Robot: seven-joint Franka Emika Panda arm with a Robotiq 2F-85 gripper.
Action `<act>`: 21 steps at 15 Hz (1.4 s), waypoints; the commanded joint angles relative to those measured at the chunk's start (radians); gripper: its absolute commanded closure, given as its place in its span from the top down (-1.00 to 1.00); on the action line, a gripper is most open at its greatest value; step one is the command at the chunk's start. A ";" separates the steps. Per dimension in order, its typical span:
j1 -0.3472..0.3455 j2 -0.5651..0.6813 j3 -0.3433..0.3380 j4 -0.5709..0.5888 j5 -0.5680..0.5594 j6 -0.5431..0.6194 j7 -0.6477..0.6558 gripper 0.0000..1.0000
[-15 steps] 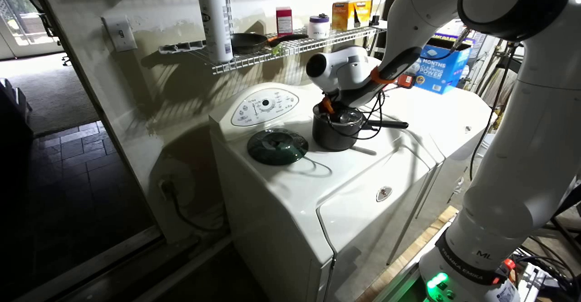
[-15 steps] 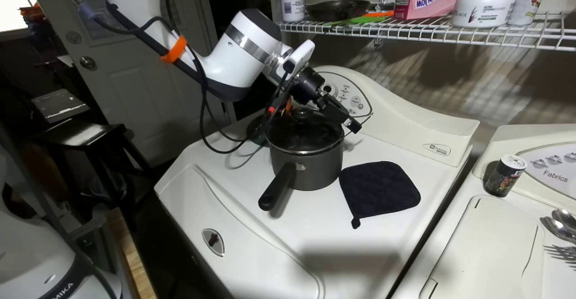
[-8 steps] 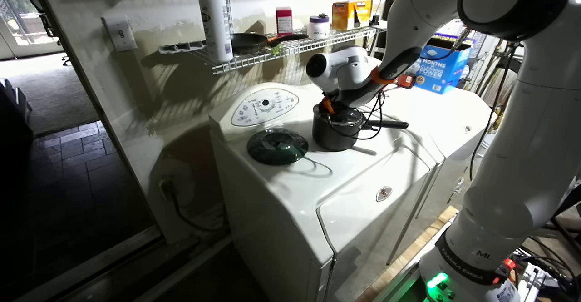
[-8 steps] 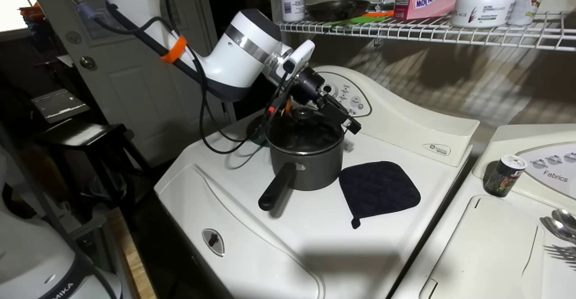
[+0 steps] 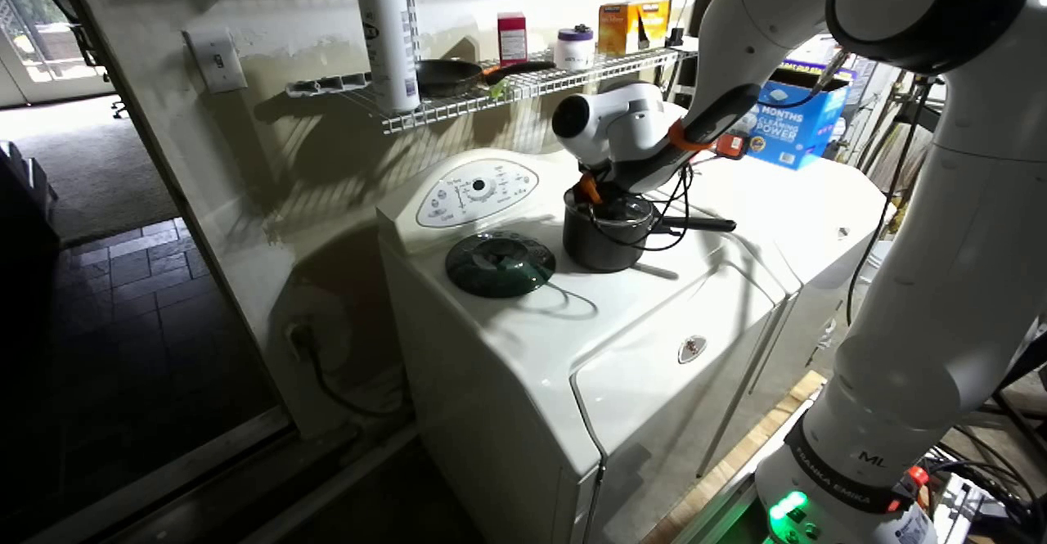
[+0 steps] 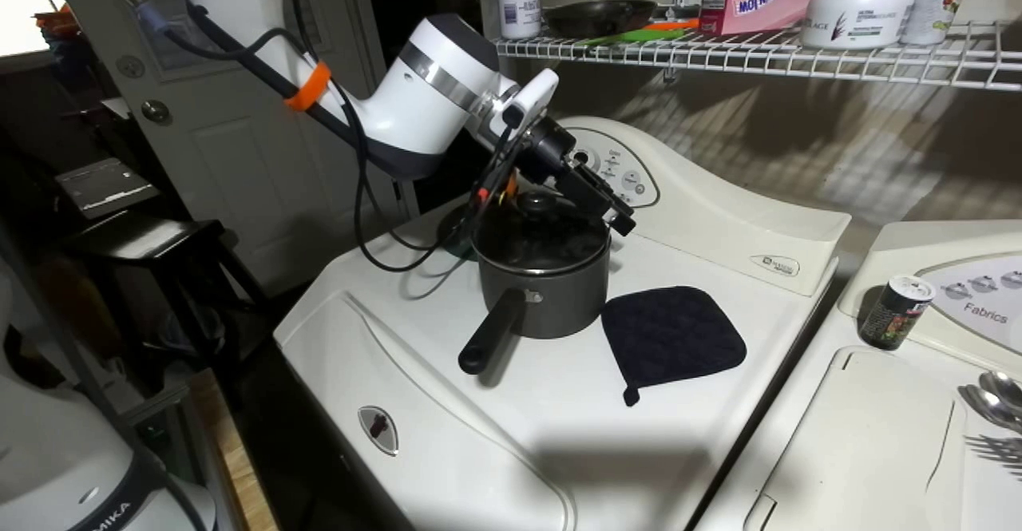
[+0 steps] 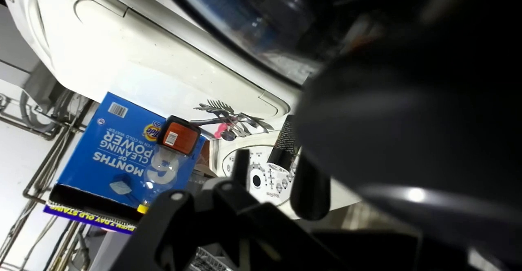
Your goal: Put the silver spoon inside the pot
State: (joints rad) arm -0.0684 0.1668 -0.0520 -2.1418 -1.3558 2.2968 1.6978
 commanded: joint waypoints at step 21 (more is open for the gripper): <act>-0.009 -0.270 -0.020 -0.033 0.615 0.060 -0.527 1.00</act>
State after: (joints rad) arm -0.0771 -0.0440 -0.0691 -2.1523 -0.8566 2.3845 1.2743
